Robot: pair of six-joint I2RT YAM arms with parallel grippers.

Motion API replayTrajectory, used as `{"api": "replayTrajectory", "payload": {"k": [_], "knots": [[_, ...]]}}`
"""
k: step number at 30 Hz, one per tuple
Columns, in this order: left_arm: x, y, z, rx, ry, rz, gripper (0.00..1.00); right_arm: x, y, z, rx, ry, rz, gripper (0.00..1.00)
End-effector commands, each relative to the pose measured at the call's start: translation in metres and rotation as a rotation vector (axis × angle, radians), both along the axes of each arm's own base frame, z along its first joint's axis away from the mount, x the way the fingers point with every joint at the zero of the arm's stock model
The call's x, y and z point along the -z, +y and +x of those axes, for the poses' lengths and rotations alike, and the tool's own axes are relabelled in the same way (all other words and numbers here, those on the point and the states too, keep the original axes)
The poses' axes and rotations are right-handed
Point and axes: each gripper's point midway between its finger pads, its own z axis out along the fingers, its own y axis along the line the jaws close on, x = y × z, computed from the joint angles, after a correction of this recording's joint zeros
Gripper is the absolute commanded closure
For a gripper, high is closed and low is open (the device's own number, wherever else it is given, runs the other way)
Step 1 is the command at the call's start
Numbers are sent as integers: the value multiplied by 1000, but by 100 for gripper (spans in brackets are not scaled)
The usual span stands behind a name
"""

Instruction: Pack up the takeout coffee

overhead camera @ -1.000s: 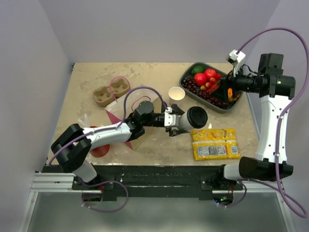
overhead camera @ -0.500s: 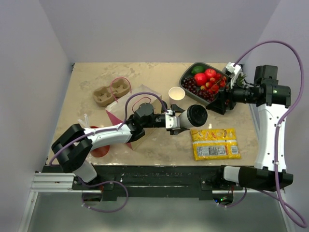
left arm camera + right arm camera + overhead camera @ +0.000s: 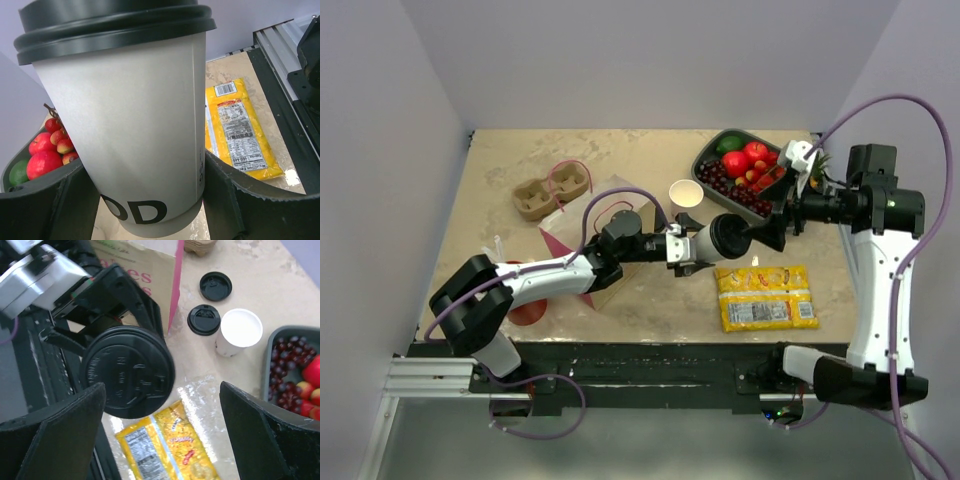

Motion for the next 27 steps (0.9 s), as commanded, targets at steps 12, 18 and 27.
{"api": "replayTrajectory", "payload": {"k": [12, 18, 27], "knots": [[-24, -6, -2, 42, -156, -26, 56, 30, 27, -52, -350, -288, -251, 1], [-23, -1, -5, 45, -196, -22, 56, 37, 28, -53, -365, -267, -263, 1], [-24, -2, -5, 46, -206, -27, 56, 45, 30, -60, -381, -238, -277, 1]]}}
